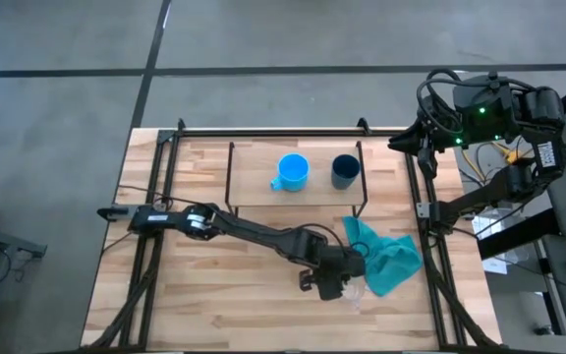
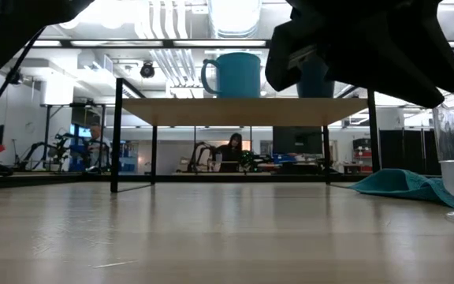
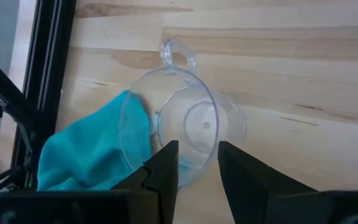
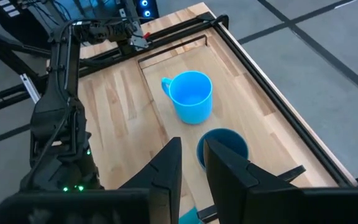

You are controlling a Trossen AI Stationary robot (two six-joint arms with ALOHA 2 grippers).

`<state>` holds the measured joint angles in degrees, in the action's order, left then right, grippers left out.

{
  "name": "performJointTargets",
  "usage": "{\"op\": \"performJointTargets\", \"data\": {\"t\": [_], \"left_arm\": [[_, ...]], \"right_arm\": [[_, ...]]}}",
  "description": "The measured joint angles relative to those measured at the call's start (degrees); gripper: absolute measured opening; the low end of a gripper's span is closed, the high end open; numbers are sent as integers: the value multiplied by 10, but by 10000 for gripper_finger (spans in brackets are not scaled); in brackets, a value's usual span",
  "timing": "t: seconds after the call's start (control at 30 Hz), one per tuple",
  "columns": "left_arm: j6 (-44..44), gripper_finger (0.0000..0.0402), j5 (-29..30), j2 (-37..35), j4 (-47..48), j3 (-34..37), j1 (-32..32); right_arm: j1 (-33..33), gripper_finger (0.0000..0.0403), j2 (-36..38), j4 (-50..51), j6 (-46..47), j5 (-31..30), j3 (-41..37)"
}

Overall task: Stack small to large cups/mugs on shelf
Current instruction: Put the transparent mug on the shelf

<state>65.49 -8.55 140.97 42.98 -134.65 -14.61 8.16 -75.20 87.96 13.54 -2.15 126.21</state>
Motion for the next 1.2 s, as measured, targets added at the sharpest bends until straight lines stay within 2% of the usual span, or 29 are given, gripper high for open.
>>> {"op": "performJointTargets", "data": {"t": [0.2, 0.5, 0.67, 0.9, 1.07, 1.2], "left_arm": [[0, 83, 0, 0, 0, 0, 0], [-7, 28, -1, 1, 1, 0, 0], [-51, 24, -1, 2, 0, 1, 0], [-51, 24, 2, 2, -10, 31, 0], [-46, 21, 69, 3, -24, 43, -5], [-52, 2, 79, 1, -53, 27, -4]], "right_arm": [[0, 61, 0, 0, 0, 0, 0], [0, 61, 0, 0, -1, 0, 0], [0, 61, 0, 0, -1, 0, 0], [0, 61, 0, -3, -1, 0, 0], [0, 61, 0, -4, -1, 0, 0], [0, 61, 0, -4, -1, 0, 0]]}}
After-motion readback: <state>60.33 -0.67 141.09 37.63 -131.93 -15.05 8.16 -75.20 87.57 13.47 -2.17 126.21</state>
